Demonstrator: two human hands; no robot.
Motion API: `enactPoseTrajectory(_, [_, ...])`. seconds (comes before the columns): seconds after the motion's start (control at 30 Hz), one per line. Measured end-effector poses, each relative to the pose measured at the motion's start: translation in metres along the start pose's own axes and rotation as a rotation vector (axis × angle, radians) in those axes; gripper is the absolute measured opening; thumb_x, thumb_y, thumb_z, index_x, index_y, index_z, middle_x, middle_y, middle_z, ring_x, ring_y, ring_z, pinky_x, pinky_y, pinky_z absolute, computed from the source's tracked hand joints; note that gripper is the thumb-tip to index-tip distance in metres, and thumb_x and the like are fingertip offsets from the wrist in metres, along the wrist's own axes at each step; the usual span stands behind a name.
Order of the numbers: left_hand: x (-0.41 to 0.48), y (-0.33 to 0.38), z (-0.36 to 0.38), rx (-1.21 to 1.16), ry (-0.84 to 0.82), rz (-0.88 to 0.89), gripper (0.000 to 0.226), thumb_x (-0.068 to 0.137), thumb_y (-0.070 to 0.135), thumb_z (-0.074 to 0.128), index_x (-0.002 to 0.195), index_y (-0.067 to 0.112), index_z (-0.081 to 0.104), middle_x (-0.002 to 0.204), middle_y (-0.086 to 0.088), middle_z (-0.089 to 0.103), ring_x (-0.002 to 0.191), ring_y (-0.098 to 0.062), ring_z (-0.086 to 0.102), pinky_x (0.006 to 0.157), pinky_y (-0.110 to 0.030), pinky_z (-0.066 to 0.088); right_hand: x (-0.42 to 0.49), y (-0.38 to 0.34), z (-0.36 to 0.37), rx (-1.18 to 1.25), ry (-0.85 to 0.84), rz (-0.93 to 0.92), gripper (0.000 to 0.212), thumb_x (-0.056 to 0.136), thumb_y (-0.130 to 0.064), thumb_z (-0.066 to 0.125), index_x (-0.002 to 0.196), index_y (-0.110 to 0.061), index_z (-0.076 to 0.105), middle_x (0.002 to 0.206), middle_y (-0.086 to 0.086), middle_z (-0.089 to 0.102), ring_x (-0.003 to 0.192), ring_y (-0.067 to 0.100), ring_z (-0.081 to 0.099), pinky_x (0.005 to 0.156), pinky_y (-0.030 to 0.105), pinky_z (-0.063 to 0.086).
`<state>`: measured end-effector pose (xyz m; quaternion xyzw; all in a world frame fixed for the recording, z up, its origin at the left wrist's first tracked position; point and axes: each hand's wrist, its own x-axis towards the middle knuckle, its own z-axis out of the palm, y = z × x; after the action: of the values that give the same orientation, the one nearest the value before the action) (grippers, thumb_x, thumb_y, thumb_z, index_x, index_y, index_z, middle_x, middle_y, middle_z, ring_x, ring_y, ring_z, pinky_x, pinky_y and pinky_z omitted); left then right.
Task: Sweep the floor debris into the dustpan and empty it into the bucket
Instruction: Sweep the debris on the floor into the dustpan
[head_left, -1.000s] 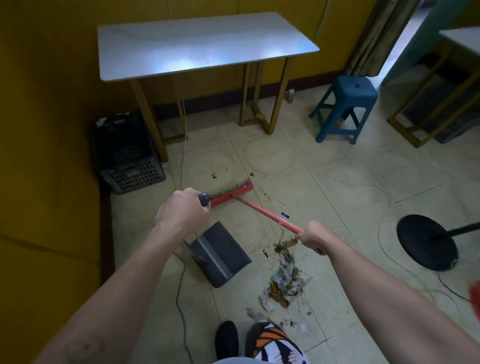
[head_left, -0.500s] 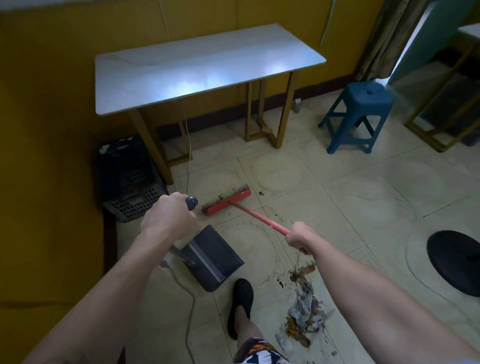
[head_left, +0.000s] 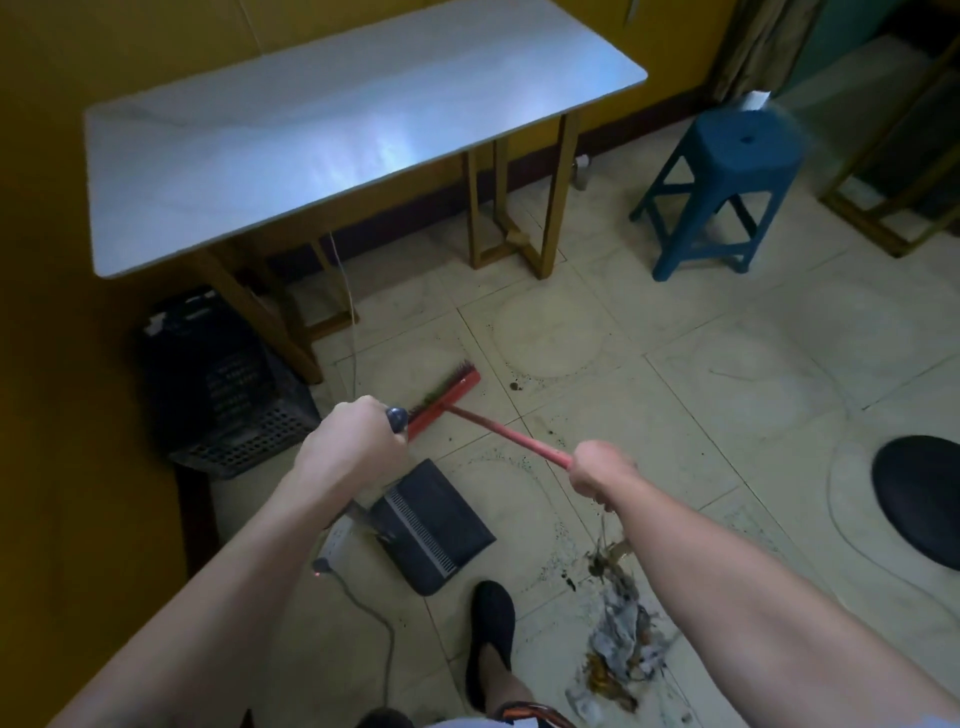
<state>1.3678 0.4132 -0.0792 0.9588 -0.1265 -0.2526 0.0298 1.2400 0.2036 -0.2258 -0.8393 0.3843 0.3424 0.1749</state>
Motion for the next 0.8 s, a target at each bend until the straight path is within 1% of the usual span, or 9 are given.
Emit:
enactPoseTrajectory(0.1, [0.010,0.014,-0.001,0.005,-0.030,0.016,0.020,0.095,0.027,0.052,0.078,0.017,0.055,0.072,-0.003,0.058,0.060,-0.016,0.058,0.049,-0.026,0.040,0.012,0.011,-0.004,-0.037,-0.058,0.005,0.025,0.098,-0.014,0.046,0.120,-0.009,0.057,0.079,0.001,0.051,0.078,0.016,0.061,0.080,0.027,0.057])
enactPoseTrajectory(0.23, [0.018,0.030,-0.003,0.022,-0.069,0.038,0.015,0.097,0.024,0.050,0.086,0.015,0.056,0.071,-0.003,0.057,0.056,-0.014,0.054,0.044,-0.024,0.035,0.024,0.024,0.008,-0.072,-0.123,0.033,0.028,0.097,-0.016,0.044,0.123,-0.013,0.057,0.086,-0.002,0.055,0.076,0.015,0.055,0.069,0.024,0.048])
enactPoseTrajectory(0.3, [0.021,0.039,-0.003,0.009,-0.104,0.039,0.016,0.098,0.025,0.050,0.087,0.014,0.056,0.071,-0.003,0.058,0.055,-0.014,0.054,0.045,-0.024,0.036,0.025,0.033,0.014,-0.073,-0.132,0.065,0.028,0.098,-0.018,0.046,0.124,-0.015,0.056,0.092,-0.002,0.057,0.077,0.013,0.058,0.071,0.022,0.051])
enactPoseTrajectory(0.37, [0.024,0.049,-0.002,0.009,-0.129,0.052,0.017,0.098,0.025,0.050,0.088,0.013,0.057,0.071,-0.004,0.058,0.056,-0.015,0.055,0.047,-0.024,0.039,0.024,0.044,0.020,-0.057,-0.153,0.102,0.028,0.098,-0.018,0.046,0.125,-0.014,0.053,0.097,-0.001,0.060,0.082,0.012,0.064,0.080,0.023,0.055])
enactPoseTrajectory(0.4, [0.026,0.054,-0.001,0.017,-0.137,0.061,0.017,0.098,0.025,0.050,0.088,0.012,0.057,0.071,-0.004,0.058,0.056,-0.014,0.055,0.047,-0.024,0.039,0.023,0.050,0.023,-0.046,-0.154,0.121,0.029,0.097,-0.018,0.046,0.125,-0.015,0.053,0.098,-0.001,0.061,0.082,0.011,0.064,0.080,0.023,0.056])
enactPoseTrajectory(0.47, [0.028,0.065,0.001,0.052,-0.140,0.093,0.019,0.098,0.025,0.050,0.085,0.012,0.055,0.071,-0.004,0.057,0.056,-0.014,0.054,0.047,-0.023,0.039,0.022,0.063,0.028,-0.030,-0.163,0.156,0.029,0.096,-0.020,0.049,0.125,-0.017,0.054,0.092,-0.004,0.059,0.070,0.009,0.056,0.069,0.018,0.053])
enactPoseTrajectory(0.53, [0.028,0.079,0.003,0.098,-0.134,0.145,0.027,0.098,0.025,0.049,0.074,0.013,0.052,0.070,-0.004,0.056,0.057,-0.015,0.054,0.048,-0.024,0.040,0.015,0.080,0.032,-0.039,-0.204,0.194,0.030,0.095,-0.022,0.051,0.124,-0.021,0.055,0.084,-0.006,0.055,0.060,0.007,0.048,0.054,0.017,0.044])
enactPoseTrajectory(0.67, [0.024,0.096,0.011,0.157,-0.142,0.222,0.030,0.098,0.023,0.046,0.070,0.015,0.050,0.067,-0.004,0.055,0.056,-0.016,0.053,0.048,-0.026,0.042,0.002,0.113,0.036,-0.021,-0.221,0.259,0.029,0.093,-0.023,0.051,0.122,-0.025,0.056,0.083,-0.006,0.056,0.062,0.009,0.050,0.053,0.019,0.041])
enactPoseTrajectory(0.8, [0.019,0.107,0.017,0.212,-0.153,0.242,0.024,0.096,0.024,0.047,0.078,0.011,0.054,0.069,-0.005,0.055,0.056,-0.016,0.053,0.050,-0.027,0.043,-0.011,0.138,0.043,0.032,-0.227,0.344,0.029,0.096,-0.030,0.047,0.122,-0.023,0.057,0.081,-0.006,0.054,0.053,0.006,0.042,0.044,0.018,0.036])
